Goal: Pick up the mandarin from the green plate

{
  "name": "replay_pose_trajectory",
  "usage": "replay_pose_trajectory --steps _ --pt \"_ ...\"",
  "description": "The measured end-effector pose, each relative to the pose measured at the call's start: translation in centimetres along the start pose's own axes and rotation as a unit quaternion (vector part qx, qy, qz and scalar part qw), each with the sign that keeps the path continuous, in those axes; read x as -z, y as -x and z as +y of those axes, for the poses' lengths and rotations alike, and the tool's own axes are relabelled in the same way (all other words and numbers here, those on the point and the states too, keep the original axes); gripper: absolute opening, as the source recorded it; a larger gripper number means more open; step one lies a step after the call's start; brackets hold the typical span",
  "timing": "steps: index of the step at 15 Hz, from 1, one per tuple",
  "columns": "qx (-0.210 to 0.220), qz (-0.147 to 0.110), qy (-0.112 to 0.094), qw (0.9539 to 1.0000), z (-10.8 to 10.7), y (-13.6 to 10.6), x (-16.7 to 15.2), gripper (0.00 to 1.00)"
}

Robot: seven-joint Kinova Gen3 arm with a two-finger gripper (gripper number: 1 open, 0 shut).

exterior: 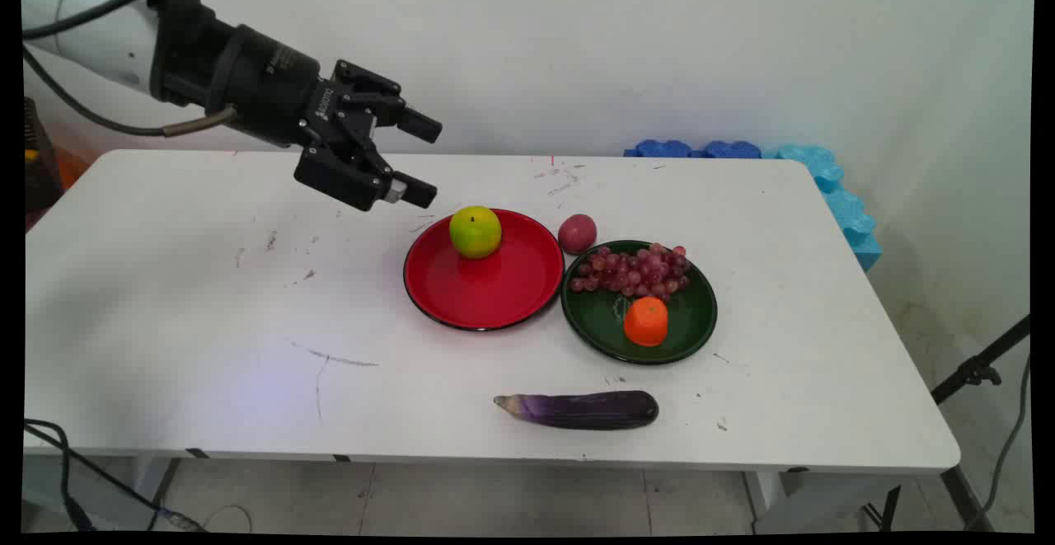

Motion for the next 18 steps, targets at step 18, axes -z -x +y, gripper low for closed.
replay_pose_trajectory --steps 18 --pt "0.063 -0.118 -0.02 0.9908 -2.2 -9.4 -21.0 1.0"
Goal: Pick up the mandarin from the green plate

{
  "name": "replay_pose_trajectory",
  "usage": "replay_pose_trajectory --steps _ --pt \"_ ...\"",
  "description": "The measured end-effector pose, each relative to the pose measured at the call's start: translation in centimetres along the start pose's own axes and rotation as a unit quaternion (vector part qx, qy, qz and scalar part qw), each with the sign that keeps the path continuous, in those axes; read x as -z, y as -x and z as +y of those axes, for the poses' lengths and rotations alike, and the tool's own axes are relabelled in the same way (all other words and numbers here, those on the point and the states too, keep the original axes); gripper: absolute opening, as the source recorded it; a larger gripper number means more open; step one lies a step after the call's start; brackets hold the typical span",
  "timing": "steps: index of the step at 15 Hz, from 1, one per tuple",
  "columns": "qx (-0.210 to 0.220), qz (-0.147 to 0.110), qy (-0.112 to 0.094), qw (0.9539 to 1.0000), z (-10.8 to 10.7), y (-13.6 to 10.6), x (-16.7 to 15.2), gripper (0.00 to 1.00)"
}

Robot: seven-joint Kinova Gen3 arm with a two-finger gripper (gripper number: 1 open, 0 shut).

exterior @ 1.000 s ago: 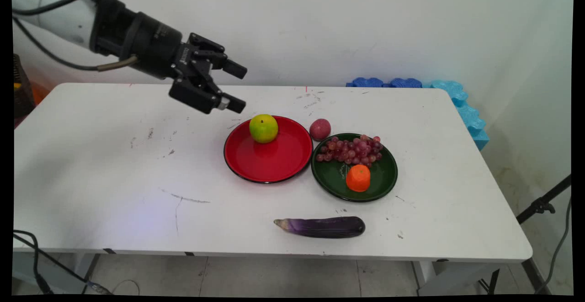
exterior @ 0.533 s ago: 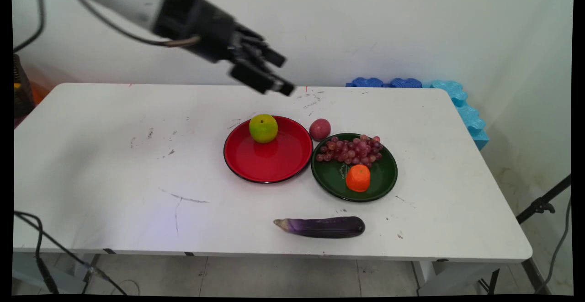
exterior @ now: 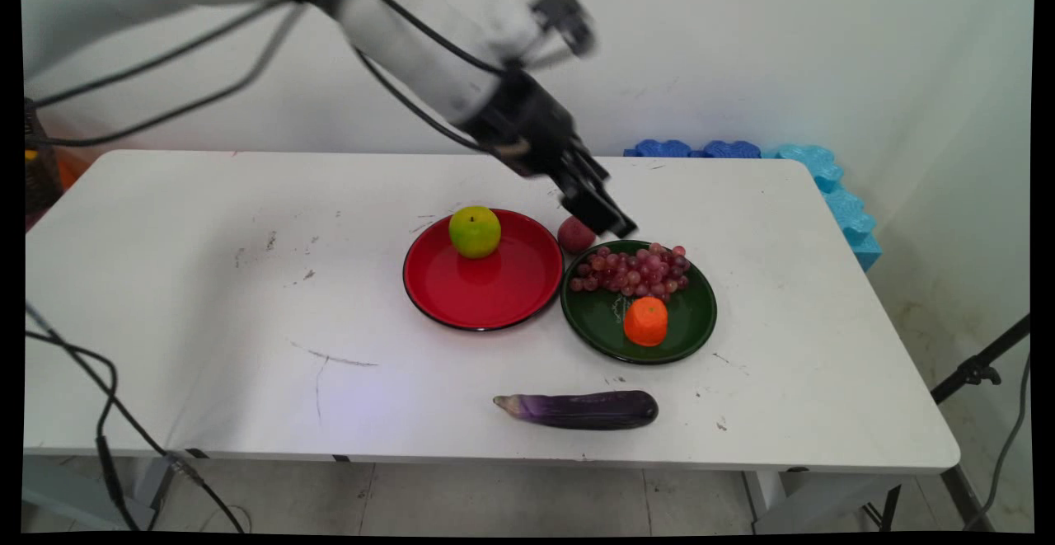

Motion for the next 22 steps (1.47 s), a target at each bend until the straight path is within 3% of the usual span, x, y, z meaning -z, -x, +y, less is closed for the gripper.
replay_pose_trajectory --steps 5,10,20,21,22 --pt "-0.013 -0.044 0.006 0.9989 -0.4 -0.8 -8.6 1.0" --pt "0.01 -0.078 0.012 0.9968 -0.7 0.2 -15.1 1.0" --pt "-0.01 -0.11 0.015 0.9937 -0.2 2.2 -21.0 1.0" --pt "-0.015 -0.111 0.014 0.9936 -0.1 2.2 -21.3 0.0" --pt "-0.019 -0.111 0.013 0.9935 0.0 2.2 -21.6 0.0"
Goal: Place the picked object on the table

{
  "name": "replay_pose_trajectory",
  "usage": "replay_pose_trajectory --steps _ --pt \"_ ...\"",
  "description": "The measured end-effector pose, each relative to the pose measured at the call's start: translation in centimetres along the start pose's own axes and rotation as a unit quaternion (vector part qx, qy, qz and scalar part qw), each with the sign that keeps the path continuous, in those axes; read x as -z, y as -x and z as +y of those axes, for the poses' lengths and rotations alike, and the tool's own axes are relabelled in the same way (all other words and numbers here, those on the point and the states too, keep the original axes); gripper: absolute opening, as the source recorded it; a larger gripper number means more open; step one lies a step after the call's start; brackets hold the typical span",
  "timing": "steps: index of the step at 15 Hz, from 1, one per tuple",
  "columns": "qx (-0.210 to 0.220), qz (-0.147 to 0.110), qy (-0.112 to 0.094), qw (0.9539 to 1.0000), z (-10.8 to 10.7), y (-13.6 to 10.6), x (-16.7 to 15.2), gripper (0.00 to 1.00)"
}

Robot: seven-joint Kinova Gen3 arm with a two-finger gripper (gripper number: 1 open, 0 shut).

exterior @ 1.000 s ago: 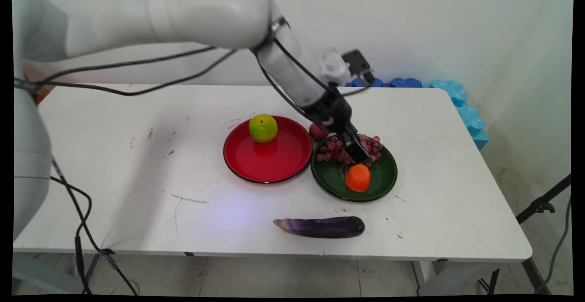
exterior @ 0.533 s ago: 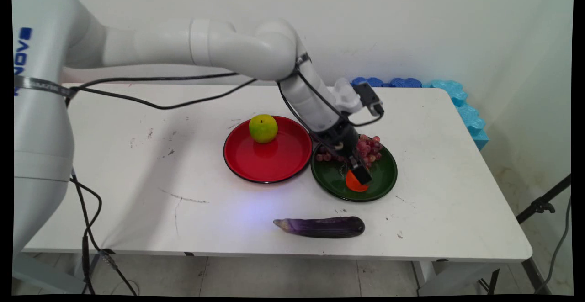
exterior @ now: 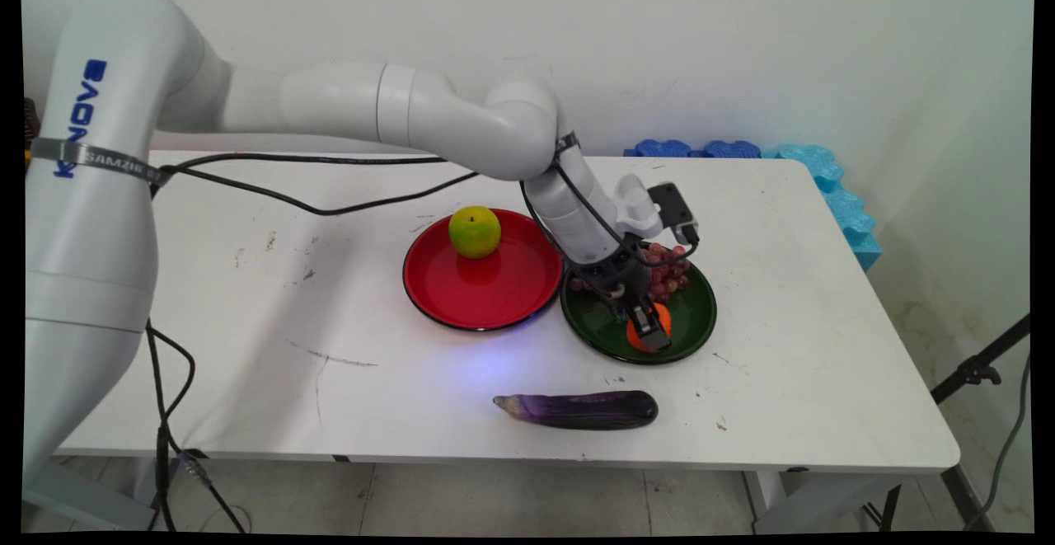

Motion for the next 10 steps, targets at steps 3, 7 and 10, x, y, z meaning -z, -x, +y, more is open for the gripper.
replay_pose_trajectory --steps 3,7,10 --pt "-0.013 0.001 -0.007 0.9999 0.3 -0.2 -0.3 0.0" --pt "-0.029 0.007 -0.025 0.9992 1.1 -0.9 1.4 0.0" --pt "-0.037 0.016 -0.038 0.9985 2.0 -1.7 4.3 0.0"
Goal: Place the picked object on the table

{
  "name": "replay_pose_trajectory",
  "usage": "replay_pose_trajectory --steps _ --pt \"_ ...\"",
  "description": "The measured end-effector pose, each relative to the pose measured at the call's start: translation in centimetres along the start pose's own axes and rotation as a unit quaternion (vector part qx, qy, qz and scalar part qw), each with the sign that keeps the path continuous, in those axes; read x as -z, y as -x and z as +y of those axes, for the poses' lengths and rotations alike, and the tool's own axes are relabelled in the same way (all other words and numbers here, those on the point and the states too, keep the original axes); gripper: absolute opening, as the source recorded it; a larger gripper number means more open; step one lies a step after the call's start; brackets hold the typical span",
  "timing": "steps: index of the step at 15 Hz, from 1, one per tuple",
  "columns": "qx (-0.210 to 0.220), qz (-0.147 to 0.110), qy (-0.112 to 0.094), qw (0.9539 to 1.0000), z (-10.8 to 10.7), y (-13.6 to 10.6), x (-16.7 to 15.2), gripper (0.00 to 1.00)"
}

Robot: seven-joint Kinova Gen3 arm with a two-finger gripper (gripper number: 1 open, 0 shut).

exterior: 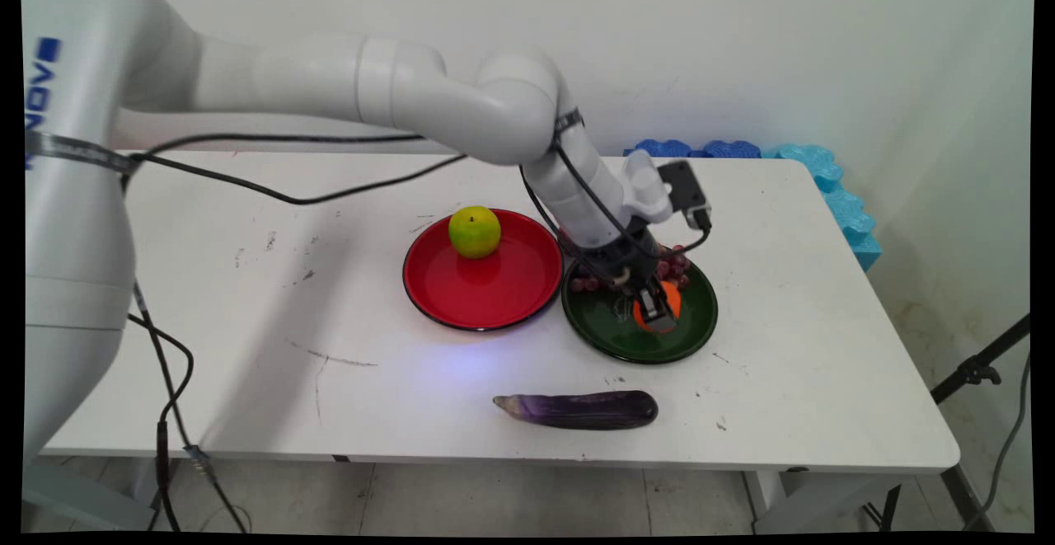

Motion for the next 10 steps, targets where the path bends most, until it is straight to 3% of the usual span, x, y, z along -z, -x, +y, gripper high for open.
replay_pose_trajectory --steps 4,10 --pt "-0.01 0.01 -0.01 0.9998 0.8 -0.3 5.1 0.0" --pt "-0.016 0.013 -0.013 0.9997 1.4 2.8 11.7 0.0"
